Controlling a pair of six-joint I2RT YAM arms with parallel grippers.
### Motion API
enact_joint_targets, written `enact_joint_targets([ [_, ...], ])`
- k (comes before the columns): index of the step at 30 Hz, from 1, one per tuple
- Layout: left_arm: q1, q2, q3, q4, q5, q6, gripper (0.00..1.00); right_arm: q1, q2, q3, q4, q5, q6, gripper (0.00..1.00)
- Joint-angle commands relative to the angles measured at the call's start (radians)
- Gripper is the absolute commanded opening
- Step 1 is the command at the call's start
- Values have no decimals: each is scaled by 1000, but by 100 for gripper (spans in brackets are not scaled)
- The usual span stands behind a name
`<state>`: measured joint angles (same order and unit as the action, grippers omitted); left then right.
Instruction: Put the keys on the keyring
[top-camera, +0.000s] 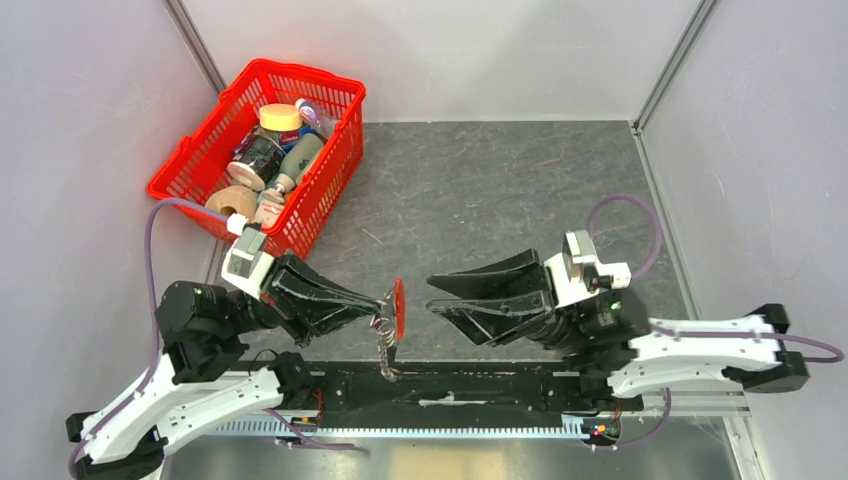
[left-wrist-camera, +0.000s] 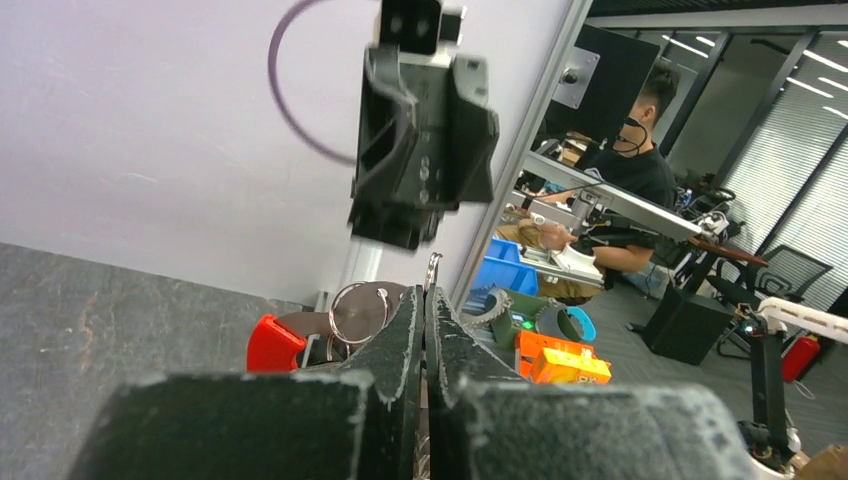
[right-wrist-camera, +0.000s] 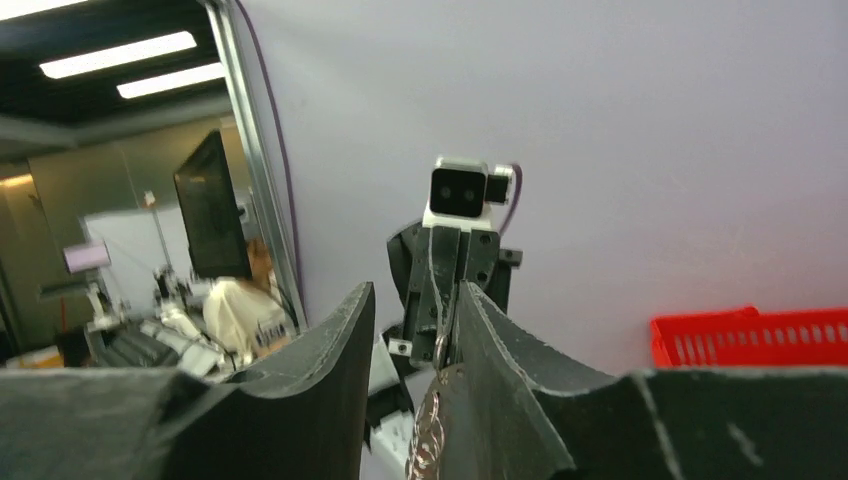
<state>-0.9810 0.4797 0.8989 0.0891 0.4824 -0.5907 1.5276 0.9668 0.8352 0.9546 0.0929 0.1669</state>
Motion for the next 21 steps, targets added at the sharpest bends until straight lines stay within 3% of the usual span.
enact_joint_targets([
  [1, 5, 1, 68, -82, 40, 12, 2, 3, -72, 241, -763, 19, 13, 45],
  [4, 6, 23, 109, -167, 79, 25, 2, 2, -31, 475, -1217, 21, 34, 47],
  [7, 6, 58, 156, -252, 107, 45, 2, 2, 68, 683, -1557, -16, 56, 48],
  [9, 4, 88, 192, -316, 125, 55, 2, 2, 129, 779, -1691, -28, 64, 48],
  [15, 5, 188, 256, -460, 196, 65, 2, 2, 219, 845, -1878, -29, 92, 48],
  [21, 5, 228, 246, -552, 207, 104, 2, 2, 167, 785, -1844, -61, 140, 51],
])
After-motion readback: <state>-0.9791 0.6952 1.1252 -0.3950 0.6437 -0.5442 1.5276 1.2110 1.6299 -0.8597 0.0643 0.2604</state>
